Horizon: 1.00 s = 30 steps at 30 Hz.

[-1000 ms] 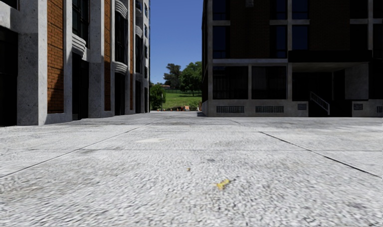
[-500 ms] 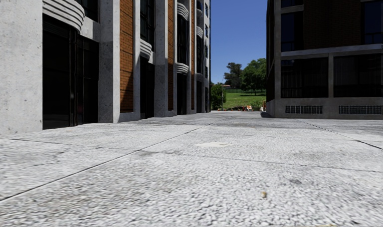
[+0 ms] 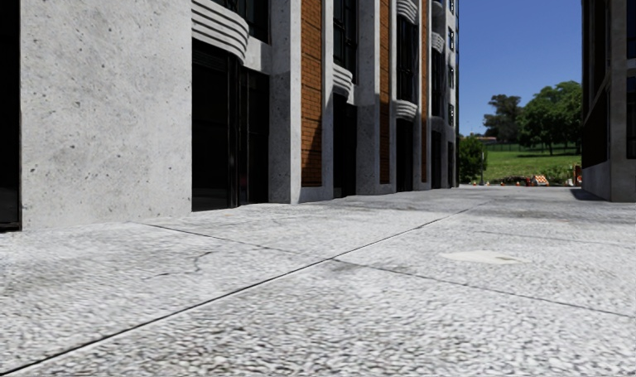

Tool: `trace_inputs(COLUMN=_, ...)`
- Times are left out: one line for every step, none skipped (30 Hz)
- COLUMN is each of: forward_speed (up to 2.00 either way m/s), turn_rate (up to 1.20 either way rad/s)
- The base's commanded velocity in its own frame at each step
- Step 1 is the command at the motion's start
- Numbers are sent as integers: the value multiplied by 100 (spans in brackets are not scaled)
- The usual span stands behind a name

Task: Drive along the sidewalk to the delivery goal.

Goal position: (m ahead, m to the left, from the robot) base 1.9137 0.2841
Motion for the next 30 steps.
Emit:
trace_inputs(forward_speed=101, turn_rate=73)
trace_inputs(forward_speed=101, turn_rate=73)
trace_inputs(forward_speed=101, turn_rate=73)
trace_inputs(forward_speed=101, turn_rate=73)
trace_inputs(forward_speed=101, turn_rate=73)
trace_inputs(forward_speed=102, turn_rate=73)
trace_inputs(forward_speed=103, turn_rate=73)
trace_inputs(forward_speed=104, turn_rate=73)
trace_inputs(forward_speed=104, turn_rate=73)
trace_inputs(forward_speed=104, turn_rate=73)
trace_inputs(forward_speed=104, turn_rate=73)
trace_inputs(forward_speed=104, turn_rate=73)
trace_inputs(forward_speed=104, turn_rate=73)
trace_inputs(forward_speed=104, turn_rate=73)
trace_inputs(forward_speed=104, turn_rate=63)
trace_inputs(forward_speed=104, turn_rate=38)
trace_inputs(forward_speed=104, turn_rate=0)
trace_inputs(forward_speed=104, turn_rate=0)
trace_inputs(forward_speed=104, turn_rate=0)
trace_inputs(forward_speed=104, turn_rate=0)
trace_inputs(forward_speed=104, turn_rate=0)
trace_inputs(forward_speed=104, turn_rate=0)
trace_inputs(forward_speed=104, turn_rate=0)
trace_inputs(forward_speed=104, turn_rate=0)
trace_inputs(forward_speed=104, turn_rate=0)
trace_inputs(forward_speed=104, turn_rate=0)
trace_inputs(forward_speed=104, turn_rate=0)
trace_inputs(forward_speed=104, turn_rate=0)
trace_inputs(forward_speed=104, turn_rate=0)
trace_inputs(forward_speed=104, turn_rate=0)
